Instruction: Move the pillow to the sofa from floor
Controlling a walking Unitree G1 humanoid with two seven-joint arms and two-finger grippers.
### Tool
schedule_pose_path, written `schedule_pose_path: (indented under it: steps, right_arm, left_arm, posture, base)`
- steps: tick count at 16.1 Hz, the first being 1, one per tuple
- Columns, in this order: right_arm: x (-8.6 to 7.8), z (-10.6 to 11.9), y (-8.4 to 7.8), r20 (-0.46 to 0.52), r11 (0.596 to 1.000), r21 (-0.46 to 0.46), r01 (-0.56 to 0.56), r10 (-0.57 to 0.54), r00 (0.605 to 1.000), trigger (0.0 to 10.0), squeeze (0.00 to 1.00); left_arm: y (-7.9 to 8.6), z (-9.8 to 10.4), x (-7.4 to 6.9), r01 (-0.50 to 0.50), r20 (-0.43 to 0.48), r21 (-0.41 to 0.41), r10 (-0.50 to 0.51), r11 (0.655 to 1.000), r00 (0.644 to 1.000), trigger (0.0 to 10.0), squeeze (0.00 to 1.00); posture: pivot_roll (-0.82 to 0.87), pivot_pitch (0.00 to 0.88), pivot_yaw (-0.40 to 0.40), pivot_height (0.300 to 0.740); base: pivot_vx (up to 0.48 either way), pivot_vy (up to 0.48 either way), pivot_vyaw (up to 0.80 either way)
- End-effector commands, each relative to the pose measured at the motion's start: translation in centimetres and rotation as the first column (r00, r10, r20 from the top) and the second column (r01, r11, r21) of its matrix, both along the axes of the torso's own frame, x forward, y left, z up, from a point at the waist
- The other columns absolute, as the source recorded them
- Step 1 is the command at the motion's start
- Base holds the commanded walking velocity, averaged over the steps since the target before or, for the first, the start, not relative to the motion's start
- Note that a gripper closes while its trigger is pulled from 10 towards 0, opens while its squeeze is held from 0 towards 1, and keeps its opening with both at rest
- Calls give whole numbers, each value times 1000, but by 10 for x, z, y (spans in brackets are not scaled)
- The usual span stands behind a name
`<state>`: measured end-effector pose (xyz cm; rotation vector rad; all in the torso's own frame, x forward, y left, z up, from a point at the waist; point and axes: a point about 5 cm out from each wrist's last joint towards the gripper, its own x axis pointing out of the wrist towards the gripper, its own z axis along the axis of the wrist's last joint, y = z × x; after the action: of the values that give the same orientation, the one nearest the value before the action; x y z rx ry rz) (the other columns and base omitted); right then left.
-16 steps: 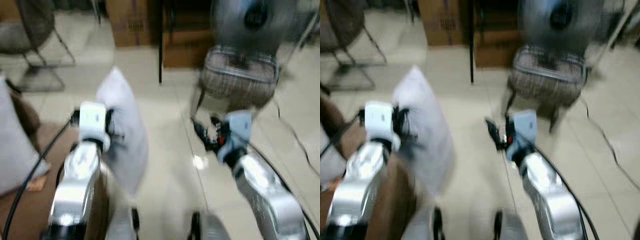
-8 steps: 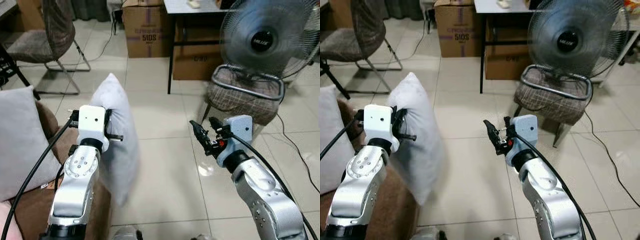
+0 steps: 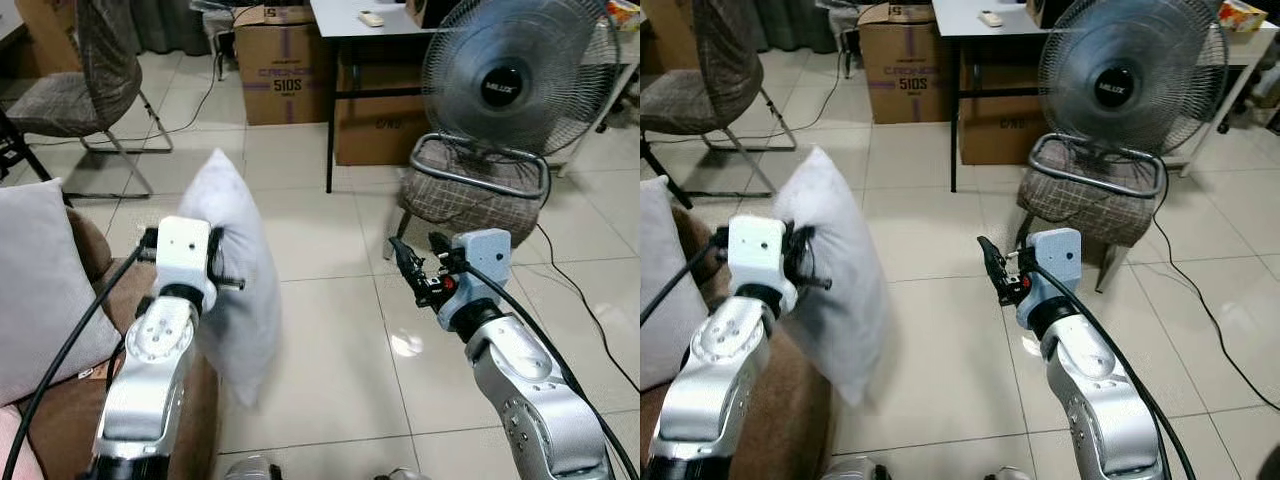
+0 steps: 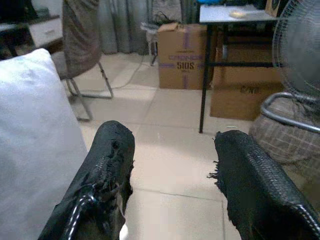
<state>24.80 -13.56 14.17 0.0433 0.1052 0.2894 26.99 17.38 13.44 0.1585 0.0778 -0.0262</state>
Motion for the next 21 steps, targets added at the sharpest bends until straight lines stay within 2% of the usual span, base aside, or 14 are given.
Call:
schedule_pose_path:
  steps: [1, 5, 16, 21]
  right_arm:
    - [2, -1, 0, -7, 1000, -14, -1, 1, 1000, 10000, 0]
    - [5, -1, 3, -11, 999, -34, -19, 19, 1000, 10000, 0]
    - [13, -2, 0, -17, 997, -63, -31, 30, 999, 10000, 0]
    - [14, -5, -3, -28, 997, -65, -37, 35, 999, 10000, 0]
  left_arm:
    - [1, 11, 1, 5, 54, -7, -4, 1000, 999, 10000, 0]
    - [-1, 10, 0, 12, 51, -9, -11, 1000, 999, 10000, 0]
    - [-6, 10, 5, 12, 51, -8, -11, 1000, 999, 10000, 0]
    - [-3, 8, 2, -3, 48, -8, 4, 1000, 999, 10000, 0]
  posture:
    - [1, 0, 29, 740]
    - [7, 0, 22, 740]
    - [2, 0, 22, 740]
    - [11, 0, 6, 740]
  base:
    - [0, 0, 0]
    - [0, 0, 800]
    - [0, -476, 800]
    - [0, -480, 800]
